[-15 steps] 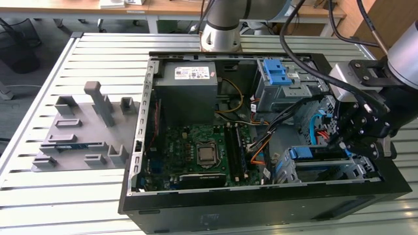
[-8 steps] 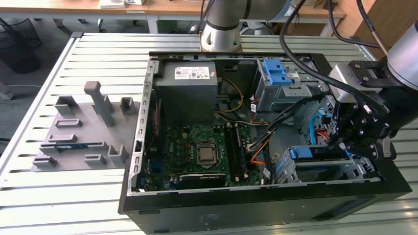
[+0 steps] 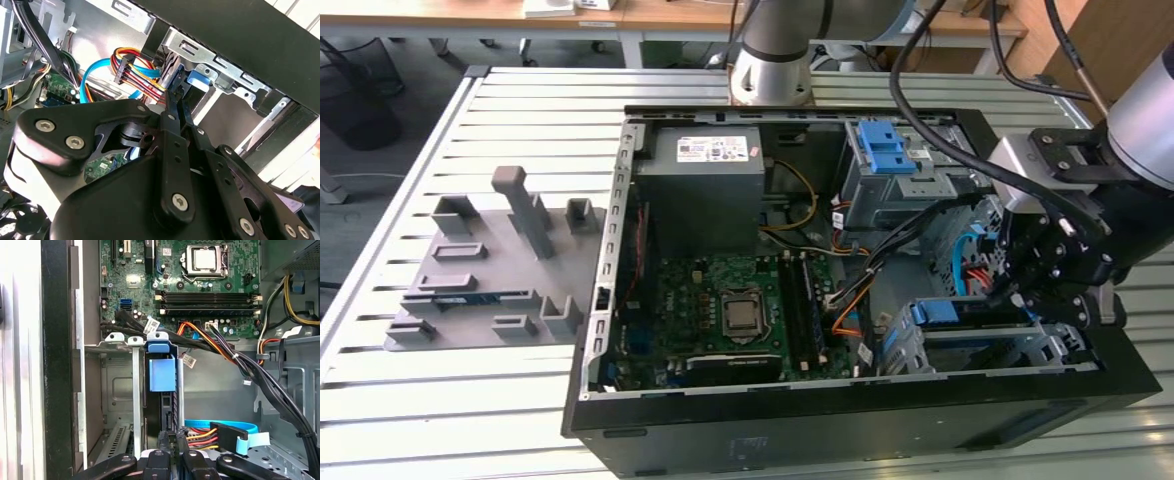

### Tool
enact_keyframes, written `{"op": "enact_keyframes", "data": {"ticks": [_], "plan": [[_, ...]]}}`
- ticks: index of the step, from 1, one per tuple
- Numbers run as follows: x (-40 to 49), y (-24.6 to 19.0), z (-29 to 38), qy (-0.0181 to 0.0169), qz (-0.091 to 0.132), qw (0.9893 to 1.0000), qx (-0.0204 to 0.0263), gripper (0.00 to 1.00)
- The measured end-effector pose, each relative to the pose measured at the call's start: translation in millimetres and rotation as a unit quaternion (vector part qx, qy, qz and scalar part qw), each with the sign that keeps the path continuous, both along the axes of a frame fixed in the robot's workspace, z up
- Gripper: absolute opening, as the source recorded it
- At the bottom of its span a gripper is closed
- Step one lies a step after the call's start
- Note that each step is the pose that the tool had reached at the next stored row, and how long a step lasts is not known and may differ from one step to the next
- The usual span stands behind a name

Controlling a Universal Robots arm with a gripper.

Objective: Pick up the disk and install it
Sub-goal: 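Insert the first disk wire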

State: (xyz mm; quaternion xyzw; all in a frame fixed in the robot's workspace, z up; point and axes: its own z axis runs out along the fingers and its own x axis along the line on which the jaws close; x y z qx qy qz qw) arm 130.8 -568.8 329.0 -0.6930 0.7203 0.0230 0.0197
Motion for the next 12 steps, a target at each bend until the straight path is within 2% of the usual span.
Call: {"op": "enact_keyframes", "data": {"ticks": [10, 11, 12], "plan": [[0.0, -0.3, -1.9, 0.0002, 0.000, 1.0000, 0.0003, 0.18], [0.0, -0.4, -1.3, 0.0002, 0.000, 1.0000, 0.0003, 0.24], [0.0, -0.3, -0.5, 0.0002, 0.000, 1.0000, 0.0002, 0.24]]}}
